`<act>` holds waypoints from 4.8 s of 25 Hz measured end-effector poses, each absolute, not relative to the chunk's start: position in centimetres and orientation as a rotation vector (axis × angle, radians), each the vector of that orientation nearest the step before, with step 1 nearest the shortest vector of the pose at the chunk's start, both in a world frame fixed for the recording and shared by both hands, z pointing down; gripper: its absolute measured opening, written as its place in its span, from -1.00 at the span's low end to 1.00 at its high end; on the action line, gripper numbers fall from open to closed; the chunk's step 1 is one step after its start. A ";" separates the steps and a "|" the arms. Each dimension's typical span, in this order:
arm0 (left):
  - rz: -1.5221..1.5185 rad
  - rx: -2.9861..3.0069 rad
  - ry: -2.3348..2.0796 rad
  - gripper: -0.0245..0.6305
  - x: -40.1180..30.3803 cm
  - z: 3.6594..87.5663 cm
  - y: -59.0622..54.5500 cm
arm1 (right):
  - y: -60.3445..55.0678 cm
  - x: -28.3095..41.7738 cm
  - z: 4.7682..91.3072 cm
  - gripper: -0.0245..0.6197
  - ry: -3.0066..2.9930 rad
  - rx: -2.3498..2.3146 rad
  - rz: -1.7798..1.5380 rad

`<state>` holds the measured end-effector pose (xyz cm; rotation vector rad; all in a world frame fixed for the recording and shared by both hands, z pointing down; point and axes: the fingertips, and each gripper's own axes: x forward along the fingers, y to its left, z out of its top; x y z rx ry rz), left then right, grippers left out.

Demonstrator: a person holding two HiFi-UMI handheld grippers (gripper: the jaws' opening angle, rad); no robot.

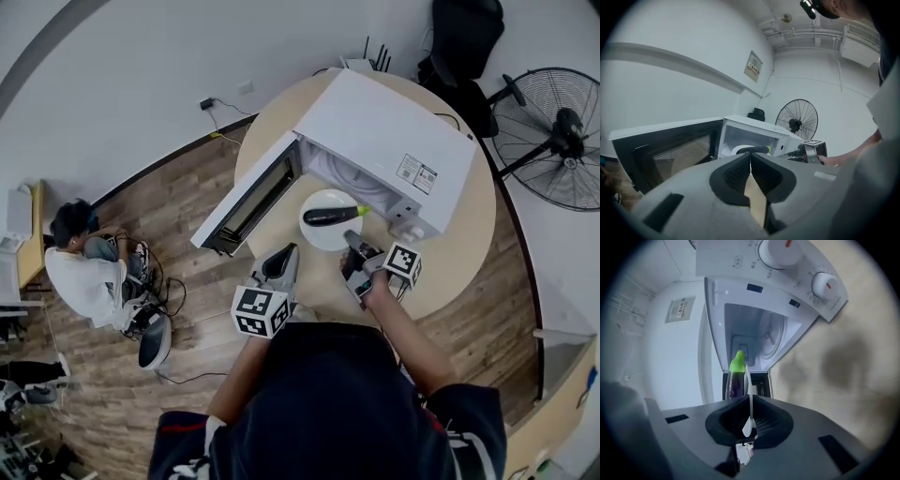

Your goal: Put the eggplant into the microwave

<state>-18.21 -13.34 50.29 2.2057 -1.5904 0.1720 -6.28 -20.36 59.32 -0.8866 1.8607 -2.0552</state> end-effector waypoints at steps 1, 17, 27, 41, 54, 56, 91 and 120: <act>0.178 2.216 -1.570 -0.86 -18.2 50.5 -13.6 | -20.5 -6.1 59.6 -0.86 1.840 -0.907 -2.049; 0.266 2.302 -1.368 -0.86 -19.2 52.1 -15.4 | -23.6 -5.0 63.9 -0.86 1.583 -1.130 -1.944; 0.316 2.320 -1.289 -0.86 -18.8 53.4 -15.5 | -25.5 -4.4 66.4 -0.86 1.447 -1.204 -1.890; 0.337 2.286 -1.279 -0.86 -19.9 54.8 -15.7 | -27.8 -3.2 69.1 -0.86 1.344 -1.294 -1.835; 0.341 2.243 -1.301 -0.86 -20.7 55.7 -15.0 | -29.8 -3.1 70.0 -0.86 1.266 -1.357 -1.743; 0.339 2.243 -1.299 -0.86 -20.7 55.7 -14.9 | -30.2 -3.0 70.0 -0.86 1.263 -1.366 -1.731; 0.337 2.249 -1.301 -0.86 -19.7 55.9 -16.7 | -29.5 -3.6 68.6 -0.67 1.598 -1.386 -1.711; 0.329 2.201 -1.335 -0.86 -20.9 56.6 -16.6 | -29.6 -8.8 69.0 -0.89 2.512 -1.759 -1.452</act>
